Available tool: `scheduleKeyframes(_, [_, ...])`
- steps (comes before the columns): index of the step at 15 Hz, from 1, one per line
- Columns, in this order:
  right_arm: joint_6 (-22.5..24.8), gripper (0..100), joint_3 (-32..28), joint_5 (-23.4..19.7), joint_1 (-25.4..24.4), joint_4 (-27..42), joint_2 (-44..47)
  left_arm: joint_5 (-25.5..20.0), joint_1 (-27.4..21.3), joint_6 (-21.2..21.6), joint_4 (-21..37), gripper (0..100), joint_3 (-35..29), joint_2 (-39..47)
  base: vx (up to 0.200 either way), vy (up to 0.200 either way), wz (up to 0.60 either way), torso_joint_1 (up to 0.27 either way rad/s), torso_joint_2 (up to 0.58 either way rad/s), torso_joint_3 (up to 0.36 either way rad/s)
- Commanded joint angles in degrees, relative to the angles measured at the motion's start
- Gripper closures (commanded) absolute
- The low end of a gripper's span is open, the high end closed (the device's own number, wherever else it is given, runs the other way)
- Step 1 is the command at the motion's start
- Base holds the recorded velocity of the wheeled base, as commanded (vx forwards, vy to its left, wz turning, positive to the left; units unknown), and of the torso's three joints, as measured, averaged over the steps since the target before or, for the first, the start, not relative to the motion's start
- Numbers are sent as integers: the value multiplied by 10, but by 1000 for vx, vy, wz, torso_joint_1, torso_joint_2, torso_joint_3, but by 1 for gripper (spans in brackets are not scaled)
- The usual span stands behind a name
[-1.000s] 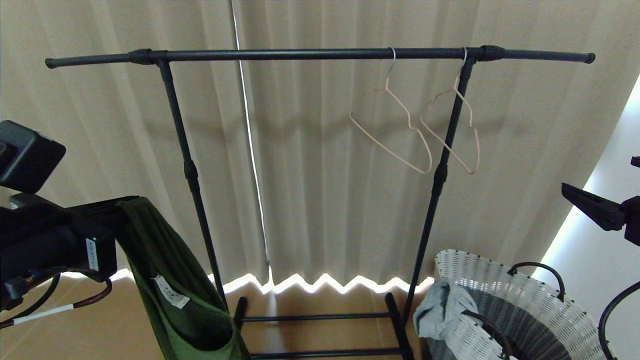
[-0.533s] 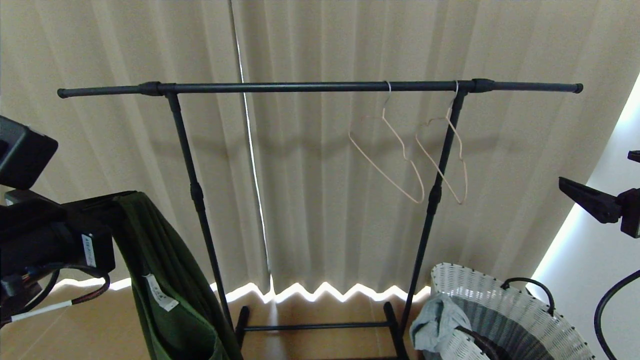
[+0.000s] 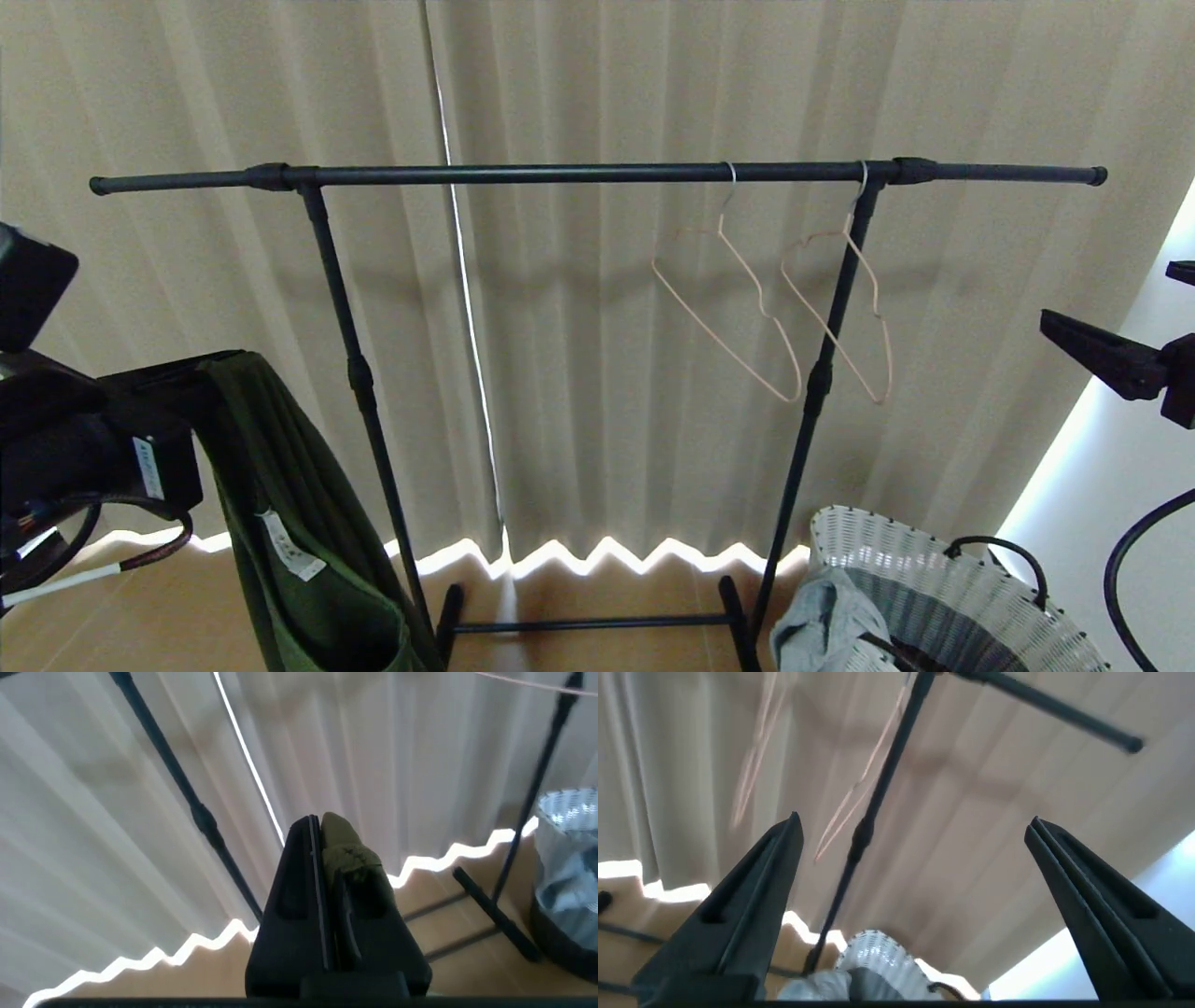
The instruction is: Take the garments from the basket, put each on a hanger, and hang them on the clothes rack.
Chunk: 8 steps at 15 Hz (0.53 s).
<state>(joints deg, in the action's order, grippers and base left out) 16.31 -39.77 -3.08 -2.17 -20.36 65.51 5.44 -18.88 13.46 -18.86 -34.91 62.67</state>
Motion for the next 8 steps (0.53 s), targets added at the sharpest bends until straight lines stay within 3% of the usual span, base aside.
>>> scheduleKeyframes(1, [-10, 0, -4, 0, 0, 1, 9, 1, 0, 0, 0, 100, -2, -2, 200, 0, 0, 7, 2, -7])
scheduleKeyframes(5, [-67, 0, -31, 4, 0, 14, 44, 1, 0, 2, -1, 100, 2, -6, 200, 0, 0, 7, 1, 1])
scheduleKeyframes(7, [-96, 0, -63, 4, -1, 76, 55, 1, 0, 3, -1, 100, 3, -8, 200, 0, 0, 2, -2, 5])
scheduleKeyframes(8, [-111, 0, -92, 4, -4, 124, 70, 1, -1, 4, -1, 100, 5, -13, 0, 0, 0, 0, 0, 0])
